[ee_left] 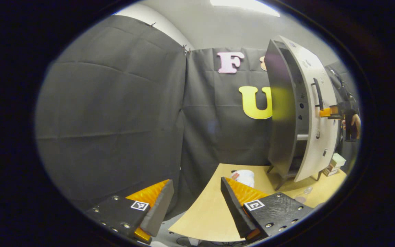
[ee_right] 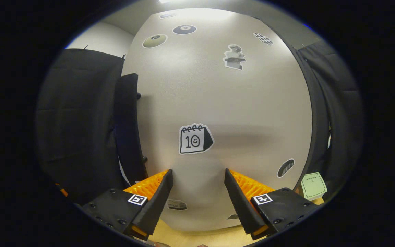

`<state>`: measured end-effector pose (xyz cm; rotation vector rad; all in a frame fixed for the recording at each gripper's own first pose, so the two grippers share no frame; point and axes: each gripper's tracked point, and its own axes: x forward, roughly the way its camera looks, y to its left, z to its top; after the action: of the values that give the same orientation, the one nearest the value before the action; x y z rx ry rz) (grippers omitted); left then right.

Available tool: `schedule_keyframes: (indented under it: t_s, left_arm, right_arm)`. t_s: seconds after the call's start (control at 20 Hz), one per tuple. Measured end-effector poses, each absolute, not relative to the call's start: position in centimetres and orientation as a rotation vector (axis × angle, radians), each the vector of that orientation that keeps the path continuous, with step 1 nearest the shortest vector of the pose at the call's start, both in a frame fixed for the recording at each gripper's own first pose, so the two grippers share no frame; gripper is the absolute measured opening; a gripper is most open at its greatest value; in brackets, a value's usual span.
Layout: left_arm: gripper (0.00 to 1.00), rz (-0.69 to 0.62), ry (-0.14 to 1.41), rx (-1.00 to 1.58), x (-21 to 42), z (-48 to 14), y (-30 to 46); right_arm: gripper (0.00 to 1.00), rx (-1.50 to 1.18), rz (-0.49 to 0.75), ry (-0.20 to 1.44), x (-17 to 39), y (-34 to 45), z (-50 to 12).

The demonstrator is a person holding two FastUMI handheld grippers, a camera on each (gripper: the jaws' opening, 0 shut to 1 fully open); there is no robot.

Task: Open the cabinet door with the right hand, grasp the bottle in the cabinet with the left hand and place it on the coaster, then close the cabinet door with the right hand.

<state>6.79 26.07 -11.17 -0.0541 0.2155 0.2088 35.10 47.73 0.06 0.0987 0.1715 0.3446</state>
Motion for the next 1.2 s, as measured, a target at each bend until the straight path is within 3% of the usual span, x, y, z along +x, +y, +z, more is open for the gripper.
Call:
schedule_keyframes:
  t_s: [0.15, 0.2, 0.25, 0.45, 0.7, 1.2]
  left_arm:
    - [0.87, 0.2, 0.226, -0.06, 7.3, -11.5, 25.7]
    - [0.86, 0.191, 0.228, -0.064, 7.4, -11.4, 25.2]
    - [0.86, 0.179, 0.229, -0.069, 7.8, -11.2, 24.7]
    - [0.85, 0.149, 0.189, -0.062, 9.4, -8.6, 21.7]
    - [0.84, 0.101, 0.144, -0.088, 11.4, -4.9, 14.9]
    - [0.85, -0.037, 0.064, -0.081, 14.7, 1.6, 0.5]
  right_arm:
    - [0.96, 0.101, 0.331, 0.173, 34.9, 47.7, -0.3]
    - [0.92, 0.106, 0.327, 0.169, 34.8, 47.6, -0.2]
    - [0.96, 0.115, 0.332, 0.161, 34.5, 47.3, -0.1]
    - [0.96, 0.133, 0.367, 0.128, 31.3, 44.0, 1.1]
    - [0.96, 0.102, 0.353, 0.087, 26.7, 36.0, 3.1]
    - [0.97, 0.086, 0.174, 0.036, 20.7, 17.1, 4.8]
